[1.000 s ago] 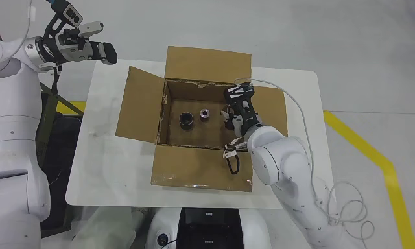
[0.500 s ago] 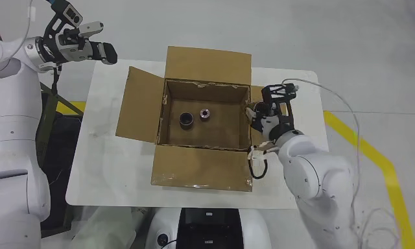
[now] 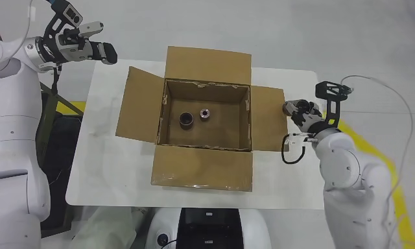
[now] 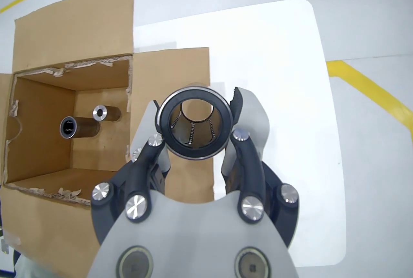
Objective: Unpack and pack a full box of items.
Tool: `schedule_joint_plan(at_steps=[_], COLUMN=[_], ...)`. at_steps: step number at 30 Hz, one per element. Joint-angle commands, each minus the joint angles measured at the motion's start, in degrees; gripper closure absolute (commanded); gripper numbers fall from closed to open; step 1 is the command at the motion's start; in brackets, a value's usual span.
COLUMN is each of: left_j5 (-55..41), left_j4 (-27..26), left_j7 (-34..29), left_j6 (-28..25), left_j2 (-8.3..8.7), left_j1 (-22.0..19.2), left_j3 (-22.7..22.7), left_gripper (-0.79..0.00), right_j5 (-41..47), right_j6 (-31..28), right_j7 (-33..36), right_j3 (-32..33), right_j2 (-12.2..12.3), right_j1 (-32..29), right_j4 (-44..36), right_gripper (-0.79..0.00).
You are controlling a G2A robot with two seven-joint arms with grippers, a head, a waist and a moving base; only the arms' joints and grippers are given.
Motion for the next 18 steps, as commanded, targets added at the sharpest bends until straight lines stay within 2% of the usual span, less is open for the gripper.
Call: schedule_joint_plan(at_steps=[1,9,18], left_j5=[0.0,0.0,0.0], left_j4=[0.0,0.0,0.0], left_j7=[0.0,0.0,0.0], left_j6=[0.0,0.0,0.0], left_j2=[0.0,0.0,0.0], left_j1=[0.0,0.0,0.0], left_j3=[0.0,0.0,0.0], left_gripper=[-0.785,-0.785,-0.785], right_j5=[0.37,0.67,-1.49], right_j6=[-0.26,-1.03,2.13], right_j7=[-0.13,-2.69,-4.23], right_j3=[1.26,3.44,1.96], right_j2=[0.12,0.45,0.44], right_j1=[0.39,2.03,3.28], right_j4=[1.79,8.72,14.77], right_gripper=[0.0,0.0,0.0])
